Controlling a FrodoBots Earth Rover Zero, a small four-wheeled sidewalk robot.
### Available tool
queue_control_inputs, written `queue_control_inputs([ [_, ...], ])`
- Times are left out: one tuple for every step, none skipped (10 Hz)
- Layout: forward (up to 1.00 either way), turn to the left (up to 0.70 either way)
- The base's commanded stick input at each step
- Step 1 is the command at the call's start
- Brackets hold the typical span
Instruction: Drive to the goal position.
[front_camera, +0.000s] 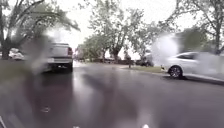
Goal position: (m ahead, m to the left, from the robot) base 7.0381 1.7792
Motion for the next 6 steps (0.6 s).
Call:
queue_control_inputs([
  [0.70,0.00],
  [0.70,0.00],
  [0.70,0.00],
  [0.70,0.00],
  [0.70,0.00],
  [0.70,0.00],
])
